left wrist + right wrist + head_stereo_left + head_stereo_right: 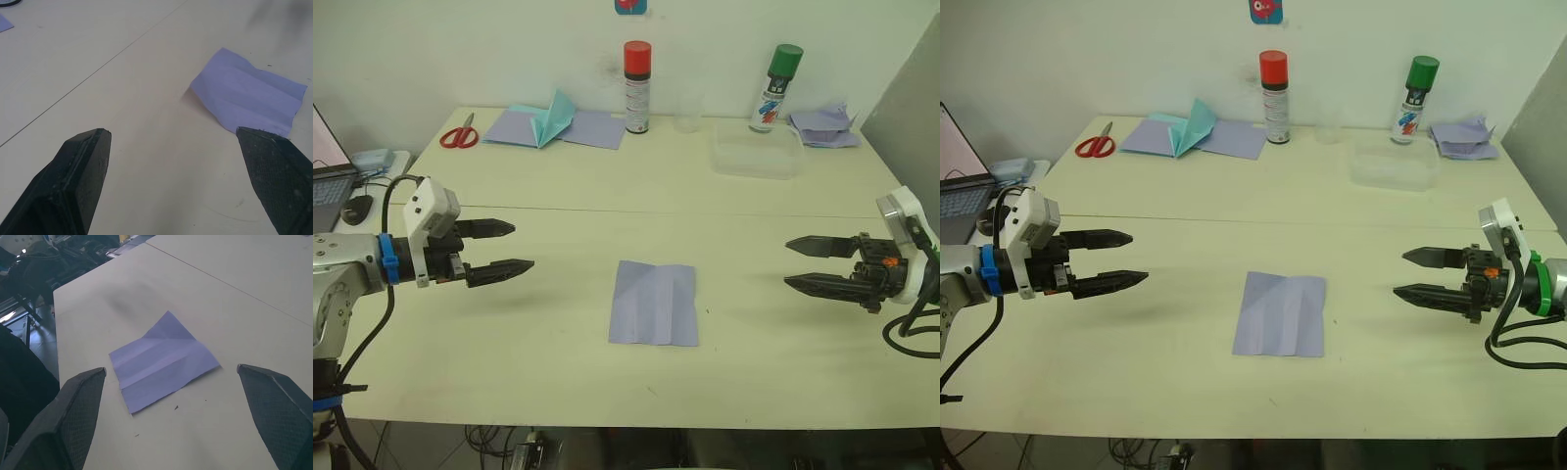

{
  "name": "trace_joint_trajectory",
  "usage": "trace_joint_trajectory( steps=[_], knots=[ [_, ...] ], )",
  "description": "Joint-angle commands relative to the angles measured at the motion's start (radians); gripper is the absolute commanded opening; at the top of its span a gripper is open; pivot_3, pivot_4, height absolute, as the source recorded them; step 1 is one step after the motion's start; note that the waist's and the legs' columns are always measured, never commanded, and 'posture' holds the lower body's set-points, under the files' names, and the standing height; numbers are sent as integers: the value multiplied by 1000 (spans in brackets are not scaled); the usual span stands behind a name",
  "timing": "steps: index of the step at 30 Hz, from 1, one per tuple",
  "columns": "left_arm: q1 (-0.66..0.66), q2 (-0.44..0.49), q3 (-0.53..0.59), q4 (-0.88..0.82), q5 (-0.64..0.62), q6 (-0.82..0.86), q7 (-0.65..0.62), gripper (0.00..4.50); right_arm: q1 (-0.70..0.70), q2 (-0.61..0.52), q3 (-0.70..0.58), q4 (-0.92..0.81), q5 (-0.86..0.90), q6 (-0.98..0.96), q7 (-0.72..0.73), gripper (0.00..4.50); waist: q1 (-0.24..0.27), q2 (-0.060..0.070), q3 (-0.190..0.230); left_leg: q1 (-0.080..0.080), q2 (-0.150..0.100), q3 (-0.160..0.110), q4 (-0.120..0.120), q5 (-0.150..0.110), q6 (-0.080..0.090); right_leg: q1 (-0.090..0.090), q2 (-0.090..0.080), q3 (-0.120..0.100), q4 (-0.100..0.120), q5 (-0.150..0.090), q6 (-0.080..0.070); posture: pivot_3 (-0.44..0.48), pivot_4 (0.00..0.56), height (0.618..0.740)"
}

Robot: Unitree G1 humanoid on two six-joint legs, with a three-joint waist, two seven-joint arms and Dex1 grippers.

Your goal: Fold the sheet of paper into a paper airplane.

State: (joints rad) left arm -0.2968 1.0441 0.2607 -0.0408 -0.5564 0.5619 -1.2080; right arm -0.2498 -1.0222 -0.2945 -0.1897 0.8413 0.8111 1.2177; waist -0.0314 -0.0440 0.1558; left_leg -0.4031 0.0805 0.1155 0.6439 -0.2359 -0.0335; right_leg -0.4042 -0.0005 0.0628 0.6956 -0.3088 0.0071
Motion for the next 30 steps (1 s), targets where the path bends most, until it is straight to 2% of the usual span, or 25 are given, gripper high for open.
trace_joint_trajectory(
  steps=[1, 16, 24, 27, 30],
  knots=[
    [-6, 7, -2, -9, 16, -25, -2, 4493, -11, -20, -35, -9, 2, -8, 6, 4497, 0, 0, 0, 0, 0, 0, 0, 0, 0, 0, 0, 0, 0, 0, 0, 0, 150, 740],
    [-117, -81, -1, 3, -28, 19, 50, 4493, -20, -20, -30, 3, -6, -10, -4, 4497, 1, 0, 0, 0, 0, 0, 1, 0, 0, 0, 1, 0, 0, 0, 0, 0, 150, 740],
    [-126, -127, -36, -54, -52, 43, 59, 4493, -46, 1, -7, -4, -16, -13, -38, 4497, 0, 0, 0, 0, 0, 0, 1, 0, 0, 0, 2, 0, 0, 0, 0, 0, 150, 740],
    [-116, -152, -72, -87, -50, 33, 49, 3937, -37, 22, 15, -30, -32, -21, -59, 4500, 0, 0, 0, 0, 0, 0, 1, 0, 0, 1, 2, 0, 1, 0, 0, 0, 150, 740],
    [-113, -198, -137, -125, -27, 10, 63, 2941, -23, 52, 58, -46, -70, -56, -68, 4500, 1, 0, 0, -1, 0, 0, 1, 0, 0, 1, 2, 0, 0, 0, 0, 0, 150, 740]
  ],
)
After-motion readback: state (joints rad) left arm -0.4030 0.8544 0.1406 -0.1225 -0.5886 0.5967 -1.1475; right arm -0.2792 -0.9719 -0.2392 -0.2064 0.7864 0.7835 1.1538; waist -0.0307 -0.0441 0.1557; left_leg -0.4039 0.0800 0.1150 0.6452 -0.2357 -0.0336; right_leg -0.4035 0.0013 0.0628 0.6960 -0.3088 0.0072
